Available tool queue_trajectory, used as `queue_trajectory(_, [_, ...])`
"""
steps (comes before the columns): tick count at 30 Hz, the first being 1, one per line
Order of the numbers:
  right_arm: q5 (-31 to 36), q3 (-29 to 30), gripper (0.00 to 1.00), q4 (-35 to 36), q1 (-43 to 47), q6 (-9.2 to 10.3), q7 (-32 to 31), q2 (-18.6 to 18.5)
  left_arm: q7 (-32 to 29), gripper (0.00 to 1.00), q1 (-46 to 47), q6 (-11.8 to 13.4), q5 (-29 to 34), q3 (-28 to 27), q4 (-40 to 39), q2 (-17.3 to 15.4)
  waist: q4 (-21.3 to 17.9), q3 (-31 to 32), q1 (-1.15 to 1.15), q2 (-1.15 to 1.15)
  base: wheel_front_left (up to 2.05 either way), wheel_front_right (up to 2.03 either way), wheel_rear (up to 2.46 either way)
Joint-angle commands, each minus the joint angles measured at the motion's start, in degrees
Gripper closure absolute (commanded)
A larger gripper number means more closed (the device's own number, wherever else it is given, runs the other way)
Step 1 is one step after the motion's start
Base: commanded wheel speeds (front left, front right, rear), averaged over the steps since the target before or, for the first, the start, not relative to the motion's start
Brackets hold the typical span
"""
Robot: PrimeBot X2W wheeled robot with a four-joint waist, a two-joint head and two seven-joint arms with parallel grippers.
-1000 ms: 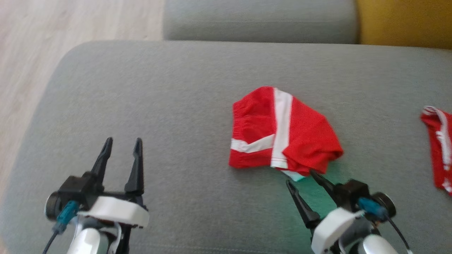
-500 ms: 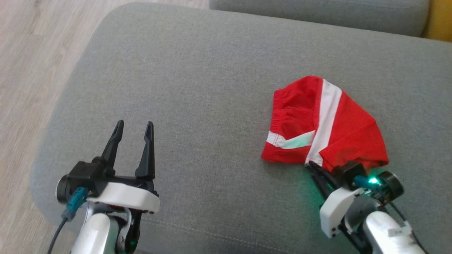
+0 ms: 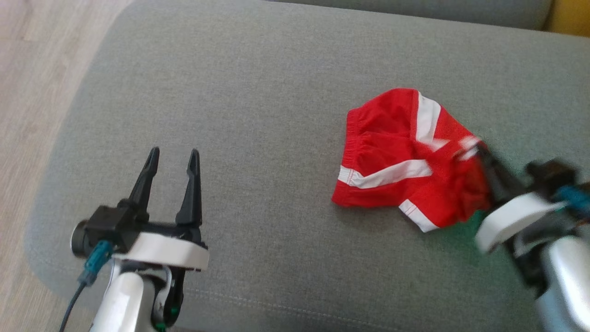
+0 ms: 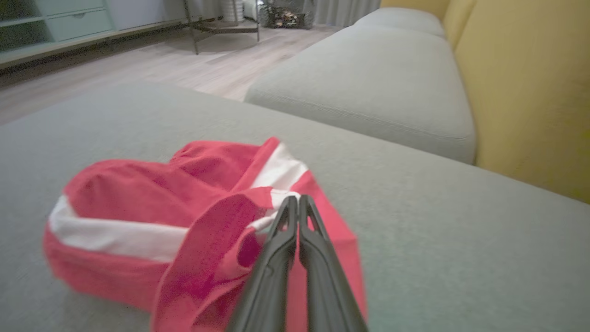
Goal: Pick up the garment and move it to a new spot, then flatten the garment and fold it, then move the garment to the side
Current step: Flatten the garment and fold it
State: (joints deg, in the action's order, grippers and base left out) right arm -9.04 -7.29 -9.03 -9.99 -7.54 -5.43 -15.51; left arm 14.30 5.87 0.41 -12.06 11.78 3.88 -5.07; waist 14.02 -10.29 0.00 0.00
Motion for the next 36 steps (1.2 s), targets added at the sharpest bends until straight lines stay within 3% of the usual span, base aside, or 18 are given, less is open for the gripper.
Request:
queue_trajectory(1, [-0.2, 1.8, 1.0, 1.4, -4.1, 0.05, 0.1, -1.6, 0.7, 0.0, 3.4, -0.4, 0.7, -2.4, -2.3, -0.1, -0.2, -0.5, 0.0, 0.0, 0.0, 0.0, 0.0])
queue_trajectory(8, [-2.9, 10.9, 1.0, -7.5, -11.3, 0.05, 1.0, -3.0, 0.7, 0.0, 5.1, -1.3, 1.5, -2.2, -2.4, 0.9, -0.4, -2.9, 0.0, 0.0, 0.0, 0.0, 0.0])
queue_trajectory(13, [-5.6, 12.6, 1.0, -14.8, -16.1, 0.05, 3.1, -3.8, 0.7, 0.0, 6.1, -1.7, 1.7, -2.4, -2.5, 1.3, -1.1, -4.9, 0.0, 0.0, 0.0, 0.0, 0.0])
queue_trajectory(14, [-6.0, 12.7, 0.58, -16.9, -17.0, 0.05, 3.4, -3.9, 0.7, 0.0, 6.4, -1.7, 1.7, -2.4, -2.4, 1.4, -1.3, -5.2, 0.0, 0.0, 0.0, 0.0, 0.0])
queue_trajectory(15, [-6.3, 12.6, 0.0, -18.7, -17.8, 0.05, 3.9, -3.9, 0.7, 0.0, 6.6, -1.7, 1.8, -2.4, -2.4, 1.5, -1.5, -5.4, 0.0, 0.0, 0.0, 0.0, 0.0])
queue_trajectory(19, [-7.0, 10.7, 0.0, -21.5, -19.4, 0.05, 8.1, -3.5, 0.7, 0.0, 7.1, -1.6, 2.1, -2.9, -2.2, 1.7, -2.7, -5.7, 0.0, 0.0, 0.0, 0.0, 0.0])
queue_trajectory(23, [-7.5, 8.5, 0.0, -20.0, -18.5, 0.05, 12.4, -3.5, 0.7, 0.0, 6.7, -1.6, 2.4, -3.6, -1.9, 1.8, -4.1, -4.8, 0.0, 0.0, 0.0, 0.0, 0.0])
queue_trajectory(29, [-5.2, 6.1, 0.0, -9.9, -13.7, 0.05, 15.1, -2.8, 0.7, 0.0, 5.1, -1.6, 3.1, -5.1, -1.9, 1.8, -6.5, -2.8, 0.0, 0.0, 0.0, 0.0, 0.0])
queue_trajectory(36, [-1.5, 6.6, 0.0, 3.9, -4.9, 0.05, 11.8, 1.4, 0.7, 0.0, 2.9, -1.9, 3.7, -6.3, -1.8, 1.5, -9.5, -0.2, 0.0, 0.0, 0.0, 0.0, 0.0])
